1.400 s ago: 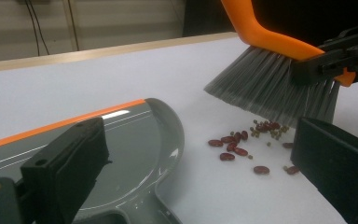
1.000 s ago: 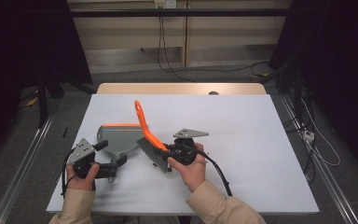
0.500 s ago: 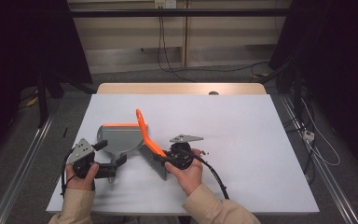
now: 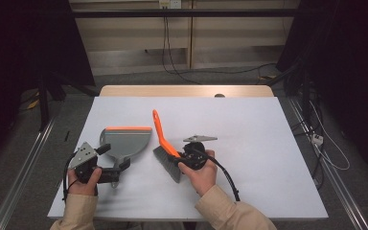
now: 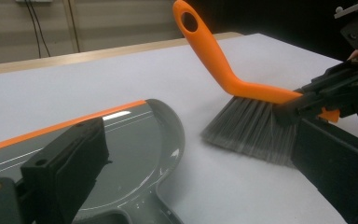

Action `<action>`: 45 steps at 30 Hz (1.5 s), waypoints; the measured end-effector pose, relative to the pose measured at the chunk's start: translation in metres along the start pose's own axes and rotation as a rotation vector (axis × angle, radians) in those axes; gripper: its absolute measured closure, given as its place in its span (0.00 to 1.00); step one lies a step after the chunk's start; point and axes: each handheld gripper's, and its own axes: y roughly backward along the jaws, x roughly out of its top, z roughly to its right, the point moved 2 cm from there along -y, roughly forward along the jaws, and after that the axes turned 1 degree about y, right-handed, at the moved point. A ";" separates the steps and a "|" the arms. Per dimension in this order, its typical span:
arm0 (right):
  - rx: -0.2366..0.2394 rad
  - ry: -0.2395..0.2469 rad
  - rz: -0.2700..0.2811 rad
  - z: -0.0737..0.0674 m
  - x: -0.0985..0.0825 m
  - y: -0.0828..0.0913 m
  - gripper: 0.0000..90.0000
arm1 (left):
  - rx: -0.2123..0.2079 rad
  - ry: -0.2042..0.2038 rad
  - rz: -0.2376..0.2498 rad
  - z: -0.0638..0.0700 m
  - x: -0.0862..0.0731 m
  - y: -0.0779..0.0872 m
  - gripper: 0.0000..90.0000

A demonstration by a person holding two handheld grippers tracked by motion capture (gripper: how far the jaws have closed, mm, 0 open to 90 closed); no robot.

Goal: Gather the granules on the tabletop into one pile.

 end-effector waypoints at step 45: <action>-0.068 -0.193 0.002 0.019 0.022 -0.022 0.79 | 0.002 0.003 -0.001 -0.003 -0.001 0.000 0.04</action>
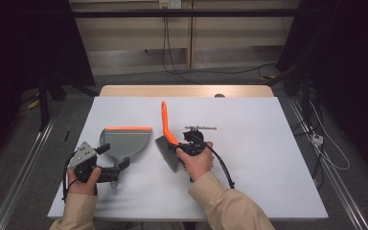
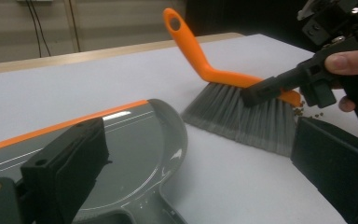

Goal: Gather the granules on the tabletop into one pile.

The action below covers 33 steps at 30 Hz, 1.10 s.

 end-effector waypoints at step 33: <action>-0.080 -0.079 0.029 0.045 -0.026 0.070 0.79 | -0.010 -0.035 -0.008 0.009 0.003 -0.004 0.04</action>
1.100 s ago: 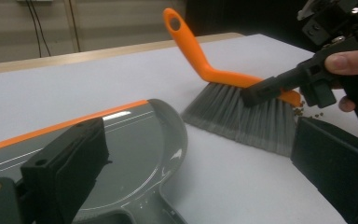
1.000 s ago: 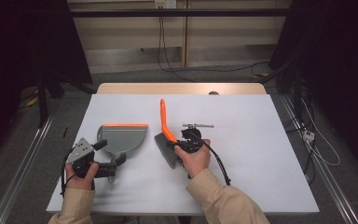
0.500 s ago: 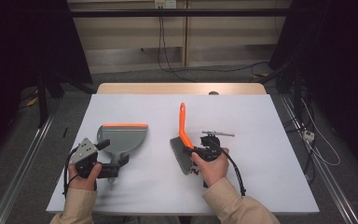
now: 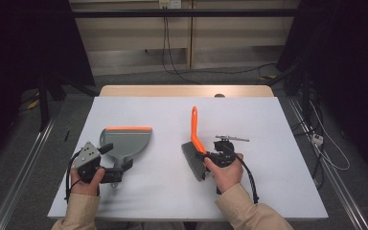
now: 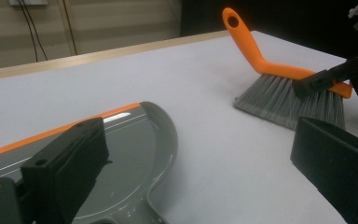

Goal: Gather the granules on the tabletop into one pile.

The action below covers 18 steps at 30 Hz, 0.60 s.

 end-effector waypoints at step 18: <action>0.032 -0.019 0.013 0.005 0.006 0.010 0.79 | -0.003 0.006 -0.003 0.001 0.000 -0.002 0.04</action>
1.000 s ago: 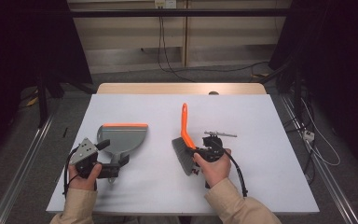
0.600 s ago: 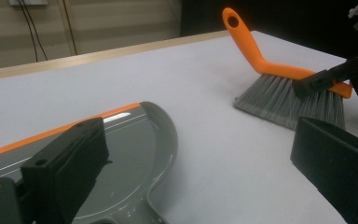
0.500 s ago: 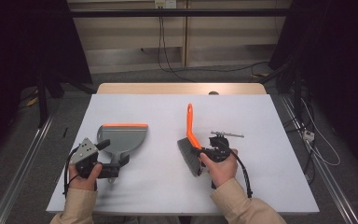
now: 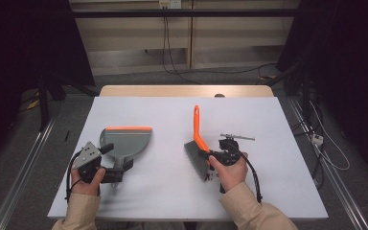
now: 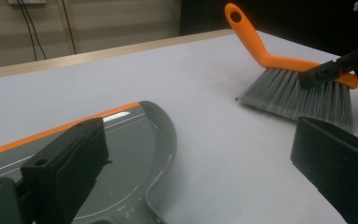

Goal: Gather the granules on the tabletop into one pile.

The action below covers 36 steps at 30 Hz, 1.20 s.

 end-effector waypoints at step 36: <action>0.118 1.010 -0.014 0.034 0.071 -0.051 0.79 | 0.022 0.039 0.003 -0.011 -0.004 0.003 0.04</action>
